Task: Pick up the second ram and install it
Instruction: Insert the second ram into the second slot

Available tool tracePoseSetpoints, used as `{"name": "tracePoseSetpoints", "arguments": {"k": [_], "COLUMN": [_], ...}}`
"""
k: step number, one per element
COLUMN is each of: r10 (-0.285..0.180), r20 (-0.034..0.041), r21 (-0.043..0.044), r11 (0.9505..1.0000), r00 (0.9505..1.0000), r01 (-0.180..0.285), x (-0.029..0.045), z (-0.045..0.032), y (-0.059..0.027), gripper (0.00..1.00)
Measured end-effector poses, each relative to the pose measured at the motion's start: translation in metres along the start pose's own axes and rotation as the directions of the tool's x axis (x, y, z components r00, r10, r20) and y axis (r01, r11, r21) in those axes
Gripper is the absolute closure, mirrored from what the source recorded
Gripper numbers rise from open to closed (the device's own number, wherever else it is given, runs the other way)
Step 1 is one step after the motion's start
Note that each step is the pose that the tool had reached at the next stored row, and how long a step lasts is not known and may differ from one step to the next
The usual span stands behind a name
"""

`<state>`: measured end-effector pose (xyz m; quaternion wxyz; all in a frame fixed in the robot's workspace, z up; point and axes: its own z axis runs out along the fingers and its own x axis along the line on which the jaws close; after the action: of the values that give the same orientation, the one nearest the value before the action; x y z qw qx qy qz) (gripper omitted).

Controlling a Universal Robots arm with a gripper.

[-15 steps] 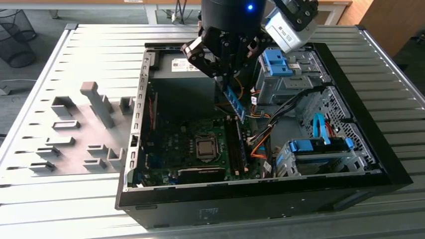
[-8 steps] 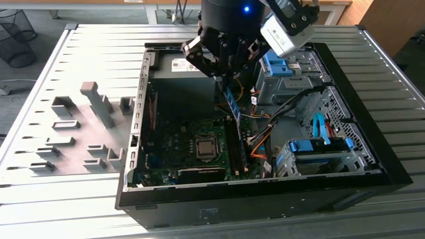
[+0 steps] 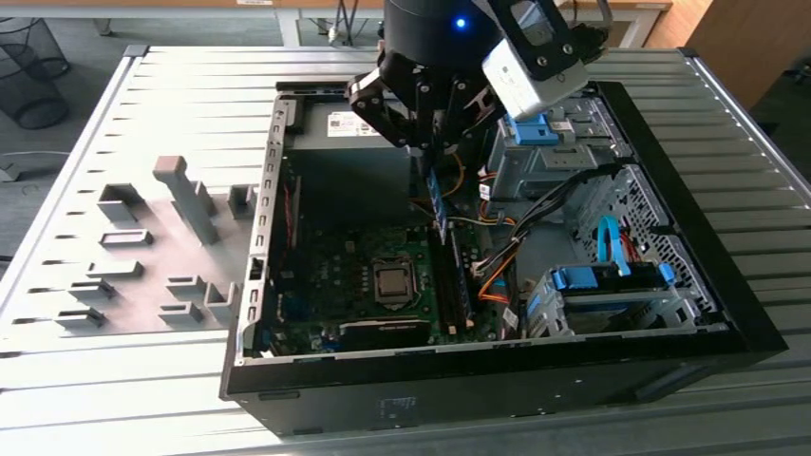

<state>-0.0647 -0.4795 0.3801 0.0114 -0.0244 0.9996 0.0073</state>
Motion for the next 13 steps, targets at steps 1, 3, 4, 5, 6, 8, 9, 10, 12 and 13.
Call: {"name": "tracePoseSetpoints", "arguments": {"k": [1, 3, 4, 5, 6, 8, 9, 10, 12, 13], "r10": [0.02, 0.049, 0.051, 0.051, 0.051, 0.051, 0.052, 0.052, 0.052, 0.052], "r20": [0.0003, 0.0007, 0.0007, 0.0007, 0.0008, 0.0007, 0.0008, 0.0008, 0.0008, 0.0005], "r21": [0.0005, 0.0011, 0.0013, 0.0013, 0.0012, 0.0012, 0.0012, 0.0012, 0.0012, 0.0013], "r11": [0.9998, 0.9988, 0.9987, 0.9987, 0.9987, 0.9987, 0.9987, 0.9987, 0.9987, 0.9987], "r00": [0.9998, 0.9988, 0.9987, 0.9987, 0.9987, 0.9987, 0.9987, 0.9987, 0.9987, 0.9987], "r01": [-0.02, -0.049, -0.051, -0.051, -0.051, -0.051, -0.052, -0.052, -0.052, -0.052], "x": [0.0, 0.0, 0.0, 0.0, 0.0, 0.0, 0.0, 0.0, 0.0, 0.0], "z": [0.0004, 0.0007, 0.0007, 0.0007, 0.0007, 0.0007, 0.0007, 0.0007, 0.0008, 0.0007], "y": [0.0, 0.0, 0.0, 0.0, 0.0, 0.0, 0.0, 0.0, 0.0, 0.0], "gripper": [0.86, 0.86, 0.86, 0.86, 0.86, 0.86, 0.86, 0.86, 0.86, 0.86]}}
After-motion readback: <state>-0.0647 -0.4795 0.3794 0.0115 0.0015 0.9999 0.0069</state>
